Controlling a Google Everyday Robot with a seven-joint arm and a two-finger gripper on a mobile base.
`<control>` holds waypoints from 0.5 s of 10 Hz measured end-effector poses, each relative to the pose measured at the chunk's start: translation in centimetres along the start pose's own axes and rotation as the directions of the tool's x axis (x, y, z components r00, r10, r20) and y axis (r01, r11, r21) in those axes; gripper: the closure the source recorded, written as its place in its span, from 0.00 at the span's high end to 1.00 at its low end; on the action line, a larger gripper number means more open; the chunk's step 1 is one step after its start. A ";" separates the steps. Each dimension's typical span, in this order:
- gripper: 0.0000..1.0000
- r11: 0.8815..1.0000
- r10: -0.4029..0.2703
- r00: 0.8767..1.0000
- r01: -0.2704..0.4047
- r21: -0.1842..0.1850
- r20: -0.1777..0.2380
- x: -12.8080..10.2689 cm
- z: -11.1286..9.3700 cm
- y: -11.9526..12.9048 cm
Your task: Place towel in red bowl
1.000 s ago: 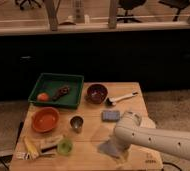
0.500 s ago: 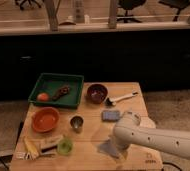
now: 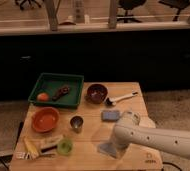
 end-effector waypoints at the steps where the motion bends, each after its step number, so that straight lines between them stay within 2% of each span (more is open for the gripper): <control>1: 0.40 1.000 0.004 1.000 -0.004 0.001 0.000 0.1 0.0 0.0; 4: 0.09 1.000 0.007 1.000 -0.007 0.001 0.002 0.2 -0.1 -0.1; 5: 0.03 1.000 0.006 1.000 -0.006 -0.001 -0.002 0.2 -0.3 -0.4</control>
